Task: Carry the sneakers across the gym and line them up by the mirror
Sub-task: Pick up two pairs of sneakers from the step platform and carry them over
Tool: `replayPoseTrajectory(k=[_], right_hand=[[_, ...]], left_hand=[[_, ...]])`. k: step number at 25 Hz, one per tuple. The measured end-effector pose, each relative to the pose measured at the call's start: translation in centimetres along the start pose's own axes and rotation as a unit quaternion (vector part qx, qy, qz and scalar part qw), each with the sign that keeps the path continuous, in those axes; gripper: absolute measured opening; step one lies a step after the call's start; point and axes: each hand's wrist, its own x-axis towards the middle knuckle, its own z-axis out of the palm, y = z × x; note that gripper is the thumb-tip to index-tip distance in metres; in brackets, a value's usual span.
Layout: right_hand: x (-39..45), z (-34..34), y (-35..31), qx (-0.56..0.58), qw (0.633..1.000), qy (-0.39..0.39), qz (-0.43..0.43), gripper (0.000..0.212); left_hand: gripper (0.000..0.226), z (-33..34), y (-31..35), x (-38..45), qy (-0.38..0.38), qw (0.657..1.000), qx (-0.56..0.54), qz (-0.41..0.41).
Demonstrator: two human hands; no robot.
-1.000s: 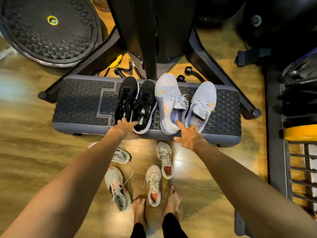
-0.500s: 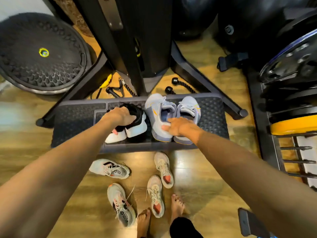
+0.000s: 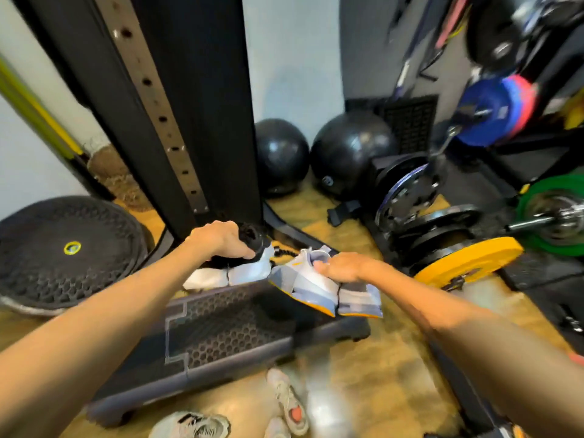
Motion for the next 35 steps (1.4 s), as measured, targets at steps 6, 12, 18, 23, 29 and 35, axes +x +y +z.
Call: replayPoseTrajectory(k=[6, 12, 18, 23, 29, 35], right_hand=[[-17.9, -4.5, 3.8, 0.014, 0.988, 0.143, 0.048, 0.090], [-34.5, -0.1, 10.7, 0.107, 0.966, 0.188, 0.140, 0.033], [-54.3, 10.0, 21.4, 0.239, 0.893, 0.213, 0.316, 0.070], [-70.7, 22.1, 26.3, 0.316, 0.842, 0.219, 0.378, 0.047], [-91.9, 36.7, 28.9, 0.382, 0.759, 0.165, 0.501, 0.049], [-109.3, 52.6, 30.2, 0.485, 0.585, 0.199, 0.619, 0.076]], left_hand=[[0.062, -6.3, 7.5, -12.4, 0.109, 0.985, 0.061, 0.123], [0.056, -4.4, 17.8, -23.4, 0.175, 0.930, 0.222, 0.234], [0.069, 5.0, 32.3, -36.6, 0.092, 0.867, 0.290, 0.394], [0.063, 15.3, 42.8, -50.2, 0.046, 0.801, 0.328, 0.499], [0.058, 29.4, 53.7, -71.5, -0.002, 0.698, 0.376, 0.609], [0.042, 44.2, 61.1, -91.3, -0.080, 0.596, 0.409, 0.687]])
